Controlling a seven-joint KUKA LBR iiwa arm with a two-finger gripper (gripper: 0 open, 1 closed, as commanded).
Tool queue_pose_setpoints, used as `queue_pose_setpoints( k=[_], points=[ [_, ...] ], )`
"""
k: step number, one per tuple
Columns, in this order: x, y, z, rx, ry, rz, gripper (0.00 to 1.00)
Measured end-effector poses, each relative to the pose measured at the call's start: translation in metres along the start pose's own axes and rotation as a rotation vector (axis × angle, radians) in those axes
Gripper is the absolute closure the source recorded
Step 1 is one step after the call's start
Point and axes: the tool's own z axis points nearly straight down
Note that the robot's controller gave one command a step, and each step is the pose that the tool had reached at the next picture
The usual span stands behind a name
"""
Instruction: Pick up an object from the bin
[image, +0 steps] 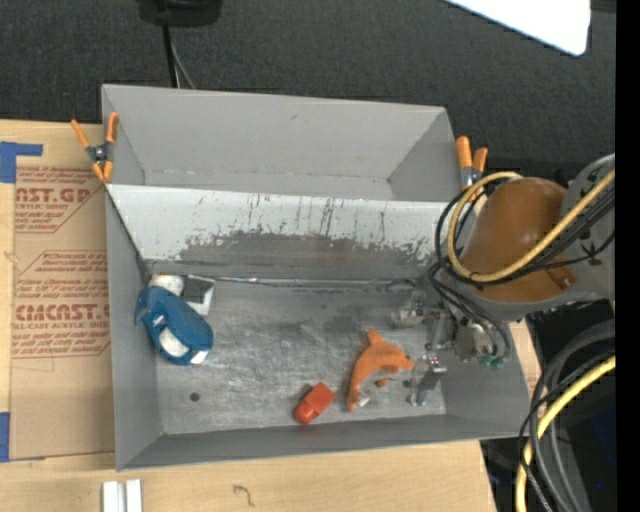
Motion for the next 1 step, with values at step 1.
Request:
queue_pose_setpoints(
  k=[1],
  points=[
    [0.0000, 0.0000, 0.0000, 0.000, 0.000, 0.000, 0.00]
  ],
)
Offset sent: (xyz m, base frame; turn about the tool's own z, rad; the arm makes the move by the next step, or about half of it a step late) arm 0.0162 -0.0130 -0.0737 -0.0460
